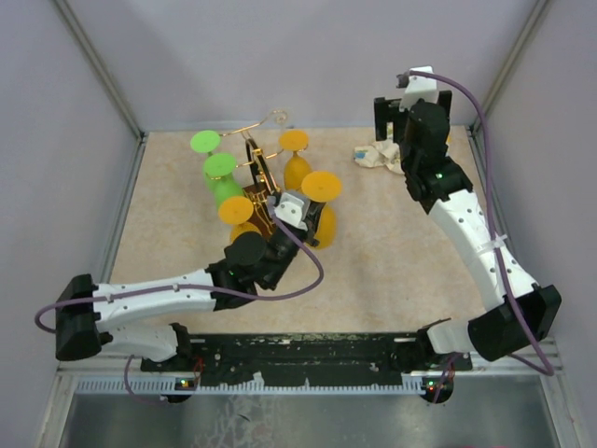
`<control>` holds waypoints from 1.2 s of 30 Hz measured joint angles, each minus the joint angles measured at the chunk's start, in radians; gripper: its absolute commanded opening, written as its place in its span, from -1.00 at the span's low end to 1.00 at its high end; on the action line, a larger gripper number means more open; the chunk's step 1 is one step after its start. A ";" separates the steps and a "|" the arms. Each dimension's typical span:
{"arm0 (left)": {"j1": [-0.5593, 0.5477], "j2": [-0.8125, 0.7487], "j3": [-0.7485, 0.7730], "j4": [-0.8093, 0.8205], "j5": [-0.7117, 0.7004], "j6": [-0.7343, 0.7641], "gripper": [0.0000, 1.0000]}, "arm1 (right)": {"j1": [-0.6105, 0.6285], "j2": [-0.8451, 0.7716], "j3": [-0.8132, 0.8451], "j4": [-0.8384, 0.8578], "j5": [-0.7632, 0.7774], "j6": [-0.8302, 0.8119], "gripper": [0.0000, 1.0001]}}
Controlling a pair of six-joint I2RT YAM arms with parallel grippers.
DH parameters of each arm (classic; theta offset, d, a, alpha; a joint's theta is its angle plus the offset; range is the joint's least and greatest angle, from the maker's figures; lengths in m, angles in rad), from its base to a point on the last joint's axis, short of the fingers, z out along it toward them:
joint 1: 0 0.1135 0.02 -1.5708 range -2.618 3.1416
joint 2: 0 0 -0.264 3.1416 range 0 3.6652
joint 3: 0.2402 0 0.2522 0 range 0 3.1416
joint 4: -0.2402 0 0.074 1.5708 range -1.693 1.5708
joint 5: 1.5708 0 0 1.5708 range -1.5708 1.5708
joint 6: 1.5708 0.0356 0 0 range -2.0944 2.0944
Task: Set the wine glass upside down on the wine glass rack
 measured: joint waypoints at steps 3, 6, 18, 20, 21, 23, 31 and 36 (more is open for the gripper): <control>-0.037 0.054 -0.019 0.112 -0.119 0.031 -1.00 | -0.009 0.000 -0.001 -0.003 -0.001 0.000 0.99; -0.058 0.080 -0.062 0.187 -0.214 0.040 -1.00 | -0.018 0.000 -0.002 -0.004 -0.002 0.000 0.99; -0.066 0.135 -0.093 0.320 -0.405 0.051 -1.00 | -0.027 0.000 -0.056 -0.001 -0.041 0.024 0.99; -0.066 0.160 -0.092 0.328 -0.414 0.052 -1.00 | -0.028 0.000 -0.056 0.000 -0.045 0.027 0.99; -0.066 0.174 -0.092 0.331 -0.418 0.052 -1.00 | -0.029 0.000 -0.056 0.000 -0.046 0.027 0.99; -0.065 0.201 -0.087 0.331 -0.423 0.052 -1.00 | -0.029 0.000 -0.056 -0.003 -0.048 0.027 0.99; -0.001 0.224 -0.051 0.217 -0.385 -0.059 -1.00 | -0.031 -0.006 -0.067 -0.012 -0.053 0.034 0.99; 0.030 0.224 -0.040 0.182 -0.369 -0.086 -1.00 | -0.034 -0.010 -0.068 -0.012 -0.056 0.034 0.99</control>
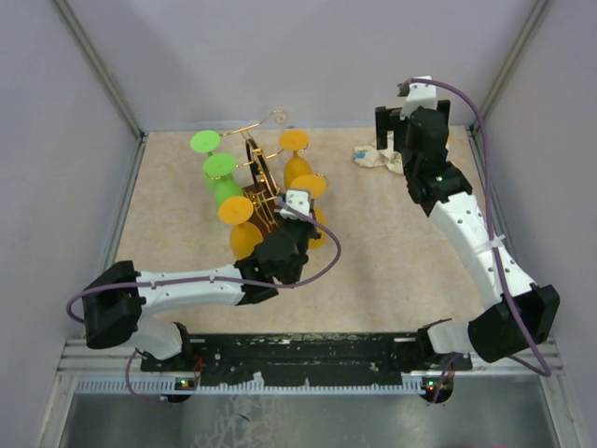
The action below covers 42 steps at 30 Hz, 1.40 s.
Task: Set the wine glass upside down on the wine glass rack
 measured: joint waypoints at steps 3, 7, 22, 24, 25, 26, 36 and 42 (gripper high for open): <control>0.013 0.000 0.003 -0.023 0.011 -0.016 -1.00 | -0.005 0.000 0.000 -0.001 0.000 0.000 0.99; 0.036 0.003 0.008 -0.062 0.035 -0.045 -1.00 | -0.010 0.000 0.000 -0.001 0.000 0.000 0.99; 0.130 0.065 0.054 -0.141 0.106 -0.139 -1.00 | -0.044 -0.006 -0.006 -0.001 -0.016 0.000 0.99; 0.139 0.070 0.060 -0.142 0.116 -0.145 -1.00 | -0.045 -0.006 -0.007 0.000 -0.022 0.000 0.99; 0.141 0.074 0.064 -0.142 0.118 -0.146 -1.00 | -0.046 -0.007 -0.008 0.000 -0.024 0.000 0.99; 0.143 0.079 0.067 -0.141 0.121 -0.148 -1.00 | -0.048 -0.008 -0.013 0.002 -0.027 0.000 0.99; 0.160 0.138 0.085 -0.080 0.167 -0.138 -1.00 | -0.063 -0.009 -0.020 0.006 -0.047 0.000 0.99; 0.166 0.159 0.086 -0.027 0.193 -0.114 -1.00 | -0.069 -0.009 -0.020 0.006 -0.053 0.000 0.98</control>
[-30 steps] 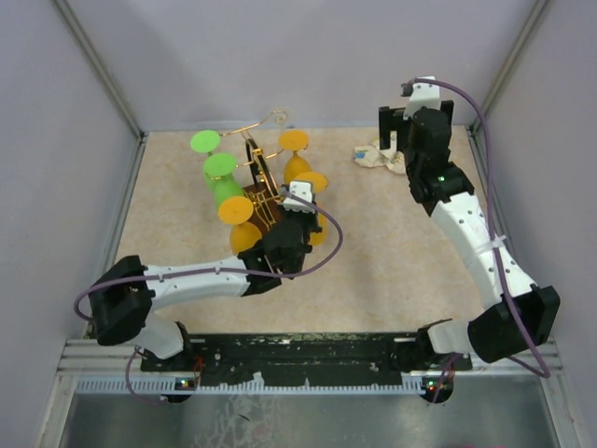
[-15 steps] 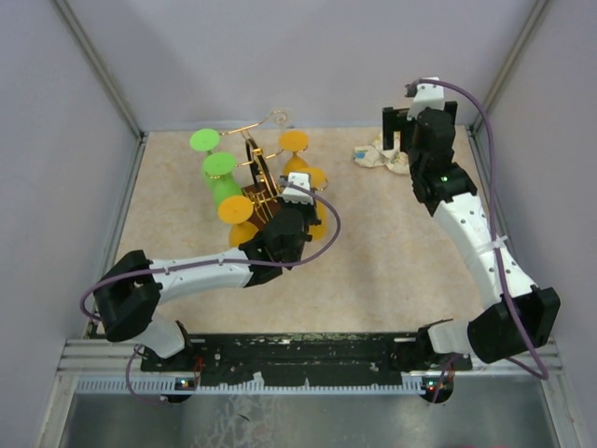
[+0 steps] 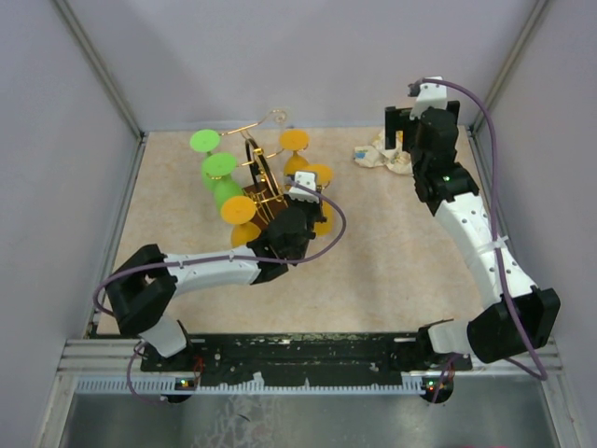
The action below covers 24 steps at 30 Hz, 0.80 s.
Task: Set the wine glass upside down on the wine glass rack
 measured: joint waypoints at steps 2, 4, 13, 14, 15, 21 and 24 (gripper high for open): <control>0.002 0.010 0.000 0.026 0.018 0.018 -1.00 | -0.001 0.000 0.000 0.000 0.000 0.000 0.99; 0.003 0.021 0.000 0.046 0.034 0.031 -1.00 | -0.003 -0.002 0.000 0.000 -0.002 0.000 0.98; 0.003 0.049 0.000 0.103 0.100 0.069 -1.00 | -0.014 -0.007 -0.011 0.000 -0.005 0.001 0.99; 0.004 0.050 0.000 0.107 0.109 0.072 -1.00 | -0.015 -0.007 -0.013 0.000 -0.005 0.001 0.99; 0.005 0.051 0.000 0.110 0.117 0.072 -1.00 | -0.016 -0.007 -0.013 0.001 -0.007 0.001 0.99; 0.001 0.051 -0.016 0.147 0.164 0.093 -1.00 | -0.019 -0.008 -0.016 0.003 -0.010 0.003 0.99; -0.011 0.042 -0.050 0.174 0.175 0.109 -1.00 | -0.021 -0.008 -0.017 0.002 -0.012 0.004 0.99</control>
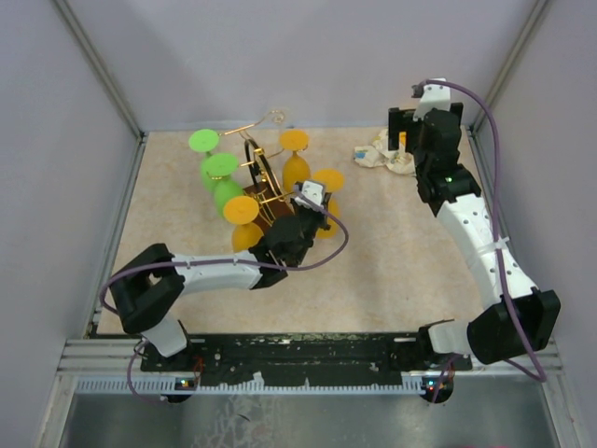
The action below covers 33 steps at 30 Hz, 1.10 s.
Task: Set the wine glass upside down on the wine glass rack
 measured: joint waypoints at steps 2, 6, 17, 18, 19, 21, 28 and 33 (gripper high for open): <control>-0.009 -0.017 -0.024 0.012 0.000 0.010 -0.97 | -0.003 0.000 0.000 0.002 -0.001 0.000 0.98; -0.023 -0.049 -0.055 0.012 -0.010 0.020 -0.71 | -0.005 0.000 0.000 0.001 -0.005 0.000 0.99; -0.059 -0.171 -0.138 0.003 -0.040 0.037 0.02 | -0.006 0.000 0.000 -0.002 -0.010 0.006 0.99; -0.061 -0.175 -0.138 0.001 -0.042 0.038 0.13 | -0.006 0.000 0.000 -0.002 -0.010 0.008 0.98; -0.064 -0.180 -0.138 -0.005 -0.044 0.037 0.21 | -0.006 0.000 0.000 -0.002 -0.010 0.010 0.99; -0.070 -0.189 -0.141 -0.013 -0.055 0.038 0.40 | -0.006 0.000 0.000 -0.004 -0.011 0.016 0.99; -0.149 -0.248 -0.150 -0.070 -0.120 0.072 0.99 | -0.006 0.000 0.016 -0.046 -0.022 0.048 0.99; -0.217 -0.333 -0.136 -0.164 -0.158 0.068 0.99 | -0.006 0.002 0.068 -0.099 -0.025 0.076 0.99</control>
